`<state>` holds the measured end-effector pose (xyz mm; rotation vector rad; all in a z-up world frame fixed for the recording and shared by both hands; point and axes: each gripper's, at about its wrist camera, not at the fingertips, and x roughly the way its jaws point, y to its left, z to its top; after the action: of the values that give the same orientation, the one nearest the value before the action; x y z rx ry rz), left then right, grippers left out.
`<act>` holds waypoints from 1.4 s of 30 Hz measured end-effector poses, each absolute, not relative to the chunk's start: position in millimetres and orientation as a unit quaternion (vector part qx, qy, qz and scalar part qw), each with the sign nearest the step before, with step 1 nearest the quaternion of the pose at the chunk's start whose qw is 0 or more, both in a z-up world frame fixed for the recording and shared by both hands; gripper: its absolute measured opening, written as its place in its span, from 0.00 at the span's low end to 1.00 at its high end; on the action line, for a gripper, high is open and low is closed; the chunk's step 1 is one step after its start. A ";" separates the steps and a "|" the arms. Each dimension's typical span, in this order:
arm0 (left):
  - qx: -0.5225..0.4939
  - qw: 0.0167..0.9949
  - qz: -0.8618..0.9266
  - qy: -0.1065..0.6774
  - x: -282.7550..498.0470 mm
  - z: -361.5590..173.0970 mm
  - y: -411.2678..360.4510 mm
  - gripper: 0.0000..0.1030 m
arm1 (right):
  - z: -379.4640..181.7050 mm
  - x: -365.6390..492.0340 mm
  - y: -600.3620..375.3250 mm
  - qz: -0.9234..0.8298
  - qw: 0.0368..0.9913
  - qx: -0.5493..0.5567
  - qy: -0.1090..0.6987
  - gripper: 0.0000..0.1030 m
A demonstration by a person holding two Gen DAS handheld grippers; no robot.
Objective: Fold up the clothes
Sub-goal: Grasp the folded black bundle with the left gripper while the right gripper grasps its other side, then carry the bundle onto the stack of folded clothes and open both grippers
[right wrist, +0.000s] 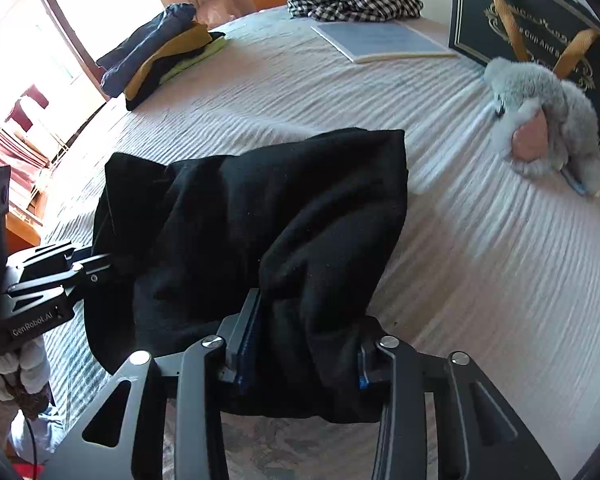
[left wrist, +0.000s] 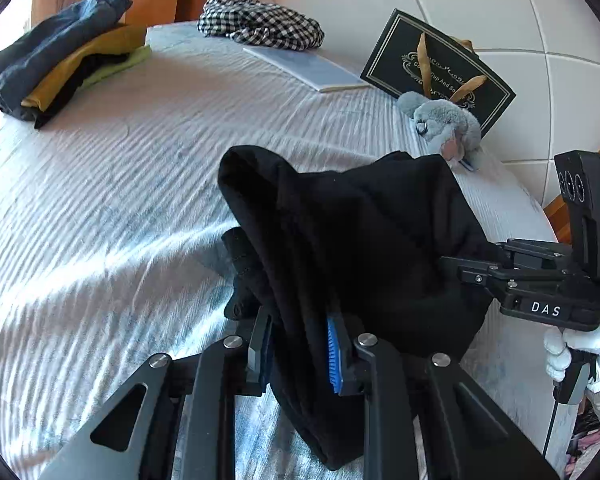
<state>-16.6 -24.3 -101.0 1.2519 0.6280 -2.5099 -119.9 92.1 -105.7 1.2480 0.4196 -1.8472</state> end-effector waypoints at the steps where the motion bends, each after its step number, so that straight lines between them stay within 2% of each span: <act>1: 0.429 0.137 -0.869 0.204 -16.9 -92.8 -23.0 0.19 | -100.6 -115.8 97.3 -0.739 0.426 0.498 0.155 0.29; 9: 0.414 0.153 -0.889 0.122 -13.2 -22.4 -14.3 0.19 | -64.8 -81.1 115.4 -0.762 0.448 0.458 0.095 0.26; 17: 0.401 0.144 -0.898 0.112 -4.7 25.9 -57.2 0.20 | -28.2 -70.2 64.1 -0.776 0.455 0.429 0.084 0.26; 23: 0.397 0.118 -0.904 0.108 -15.3 35.4 -155.0 0.20 | -0.6 -64.7 18.0 -0.785 0.459 0.408 0.081 0.26; 33: 0.408 0.028 -0.912 0.032 -43.7 57.9 -341.9 0.20 | 15.4 -72.1 -152.1 -0.816 0.403 0.412 0.036 0.25; 38: 0.405 0.037 -0.913 0.023 -55.0 69.9 -422.7 0.20 | 27.7 -80.7 -236.0 -0.819 0.393 0.417 0.021 0.25; 42: 0.401 0.048 -0.915 0.016 -58.1 72.4 -479.0 0.20 | 14.0 -89.6 -276.2 -0.820 0.373 0.434 0.004 0.25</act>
<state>-58.1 -479.0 72.4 1.2240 0.0498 -2.7888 -89.6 -276.2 14.0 1.1109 0.0097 -2.1019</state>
